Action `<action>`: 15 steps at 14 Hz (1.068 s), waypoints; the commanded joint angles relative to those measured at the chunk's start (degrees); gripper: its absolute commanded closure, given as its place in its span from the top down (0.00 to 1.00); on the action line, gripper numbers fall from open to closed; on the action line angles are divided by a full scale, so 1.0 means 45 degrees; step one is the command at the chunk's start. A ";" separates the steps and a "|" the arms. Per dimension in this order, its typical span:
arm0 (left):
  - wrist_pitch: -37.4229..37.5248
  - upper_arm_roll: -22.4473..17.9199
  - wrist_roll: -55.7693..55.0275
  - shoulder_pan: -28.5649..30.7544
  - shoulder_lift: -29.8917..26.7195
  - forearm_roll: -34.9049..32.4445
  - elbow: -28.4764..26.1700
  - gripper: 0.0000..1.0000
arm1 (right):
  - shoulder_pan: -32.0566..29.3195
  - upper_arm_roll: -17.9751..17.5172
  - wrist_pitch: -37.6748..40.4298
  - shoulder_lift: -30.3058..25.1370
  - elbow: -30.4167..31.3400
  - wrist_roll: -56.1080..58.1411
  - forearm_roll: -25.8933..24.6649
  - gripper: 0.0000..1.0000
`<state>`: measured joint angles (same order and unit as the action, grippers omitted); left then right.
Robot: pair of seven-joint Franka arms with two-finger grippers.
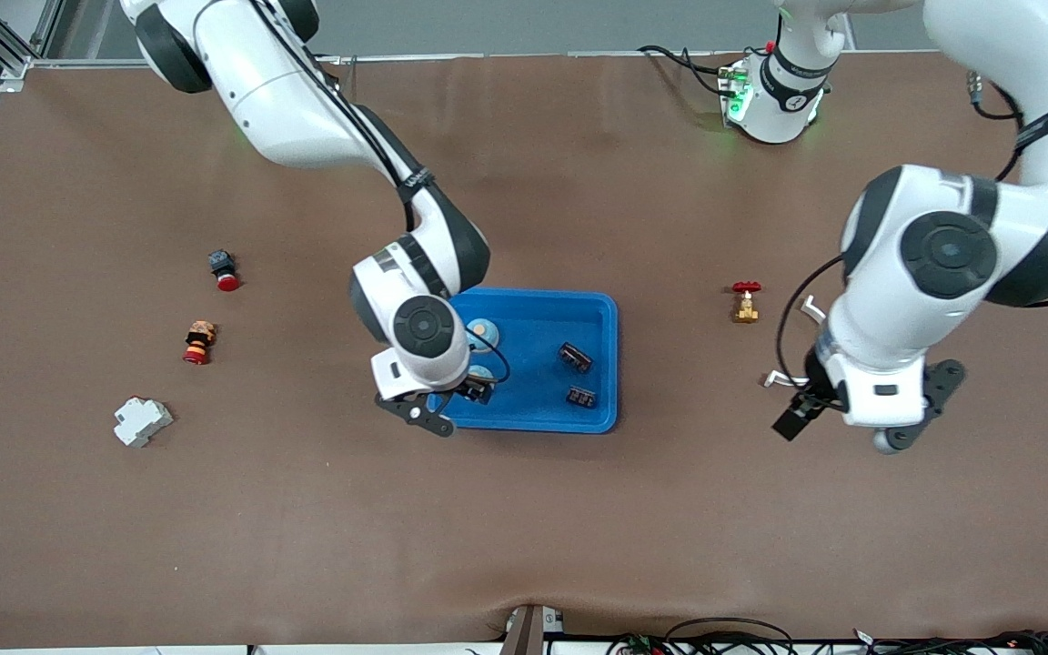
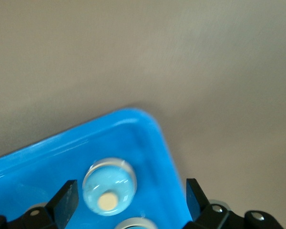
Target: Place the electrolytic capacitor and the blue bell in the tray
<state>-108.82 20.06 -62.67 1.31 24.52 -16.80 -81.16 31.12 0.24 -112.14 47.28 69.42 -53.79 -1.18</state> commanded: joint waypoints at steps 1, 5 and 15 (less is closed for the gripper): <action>0.0938 0.0112 0.2063 0.0859 -0.1051 0.0137 -0.0364 1.00 | -0.0839 -0.0072 0.0951 -0.1091 0.0392 0.1615 0.0009 1.00; 0.1993 0.0093 0.4841 0.1915 -0.2164 0.1406 -0.0364 1.00 | -0.2207 -0.0092 0.2320 -0.1892 0.0451 0.4761 0.0048 1.00; 0.4687 -0.0355 0.9022 0.2893 -0.4138 0.2911 -0.0403 1.00 | -0.5388 -0.0071 0.3964 -0.4195 0.1093 1.0598 -0.0031 1.00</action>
<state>-89.67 19.62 -25.64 13.92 9.08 -5.62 -81.23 10.13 0.96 -93.68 33.41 69.92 -10.83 -1.24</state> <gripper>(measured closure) 0.000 0.000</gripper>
